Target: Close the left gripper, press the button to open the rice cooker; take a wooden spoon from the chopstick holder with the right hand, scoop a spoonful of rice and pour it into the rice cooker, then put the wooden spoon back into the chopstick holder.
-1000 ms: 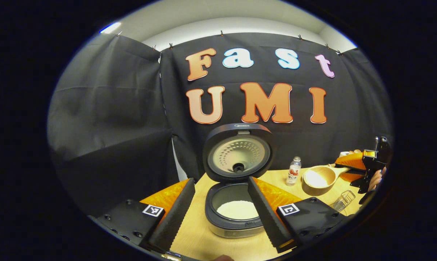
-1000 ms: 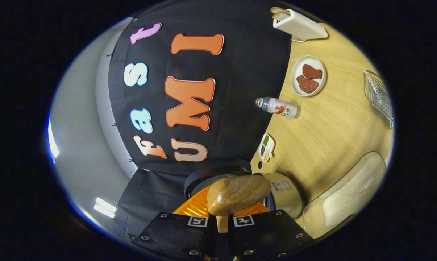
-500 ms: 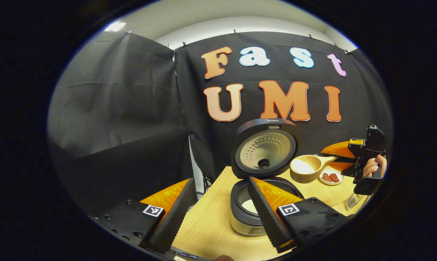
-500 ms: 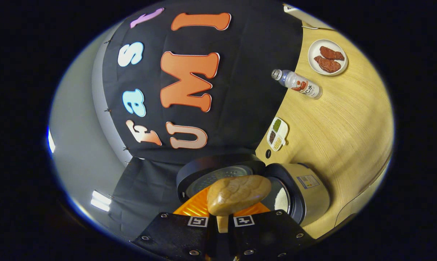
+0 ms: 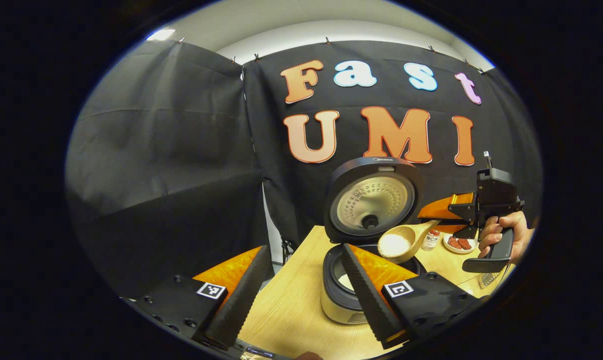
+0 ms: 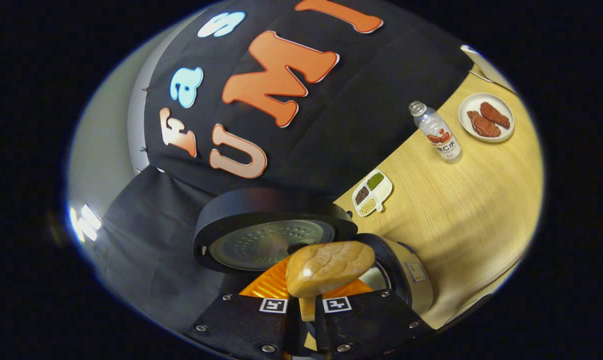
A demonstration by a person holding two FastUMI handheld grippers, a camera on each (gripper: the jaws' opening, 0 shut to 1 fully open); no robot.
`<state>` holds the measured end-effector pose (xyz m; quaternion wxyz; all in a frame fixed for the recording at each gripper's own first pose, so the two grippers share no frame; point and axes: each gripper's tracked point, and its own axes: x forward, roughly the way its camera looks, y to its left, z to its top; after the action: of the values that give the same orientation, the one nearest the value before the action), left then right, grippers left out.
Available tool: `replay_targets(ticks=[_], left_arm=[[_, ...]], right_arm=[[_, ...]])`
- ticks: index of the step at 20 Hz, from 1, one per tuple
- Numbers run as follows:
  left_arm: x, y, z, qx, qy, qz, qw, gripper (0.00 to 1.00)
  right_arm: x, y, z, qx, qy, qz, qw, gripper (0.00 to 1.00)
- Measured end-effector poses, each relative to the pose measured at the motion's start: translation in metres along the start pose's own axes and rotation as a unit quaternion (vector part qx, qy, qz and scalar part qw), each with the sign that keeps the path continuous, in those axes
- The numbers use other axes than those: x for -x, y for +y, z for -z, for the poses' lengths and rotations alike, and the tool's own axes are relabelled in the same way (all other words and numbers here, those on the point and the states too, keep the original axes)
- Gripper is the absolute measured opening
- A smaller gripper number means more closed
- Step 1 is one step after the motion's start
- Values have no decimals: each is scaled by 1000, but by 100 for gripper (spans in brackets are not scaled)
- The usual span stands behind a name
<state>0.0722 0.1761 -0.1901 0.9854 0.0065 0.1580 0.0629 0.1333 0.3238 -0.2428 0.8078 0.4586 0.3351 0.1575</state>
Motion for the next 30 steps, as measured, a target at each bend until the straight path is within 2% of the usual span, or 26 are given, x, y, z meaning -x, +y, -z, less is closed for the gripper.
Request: replay_targets(ticks=[7, 8, 16, 20, 27, 30], left_arm=[[-2, 20, 8, -1, 11, -18, 1000, 99], [-1, 20, 8, -1, 10, -19, 1000, 95], [5, 12, 9, -3, 10, -11, 1000, 94], [5, 1, 7, -6, 7, -1, 1000, 95], [2, -9, 12, -4, 11, 11, 1000, 95], [3, -8, 14, -7, 12, 12, 1000, 95]], right_arm=[[-6, 2, 11, 147, 2, 44, 988, 12], [-7, 3, 8, 159, -2, 46, 986, 11], [-5, 27, -10, 229, -26, 37, 972, 12], [-3, 43, -12, 286, -32, 28, 957, 12], [-5, 58, -9, 391, -28, 24, 919, 12], [-7, 66, -6, 418, -29, 15, 908, 11]])
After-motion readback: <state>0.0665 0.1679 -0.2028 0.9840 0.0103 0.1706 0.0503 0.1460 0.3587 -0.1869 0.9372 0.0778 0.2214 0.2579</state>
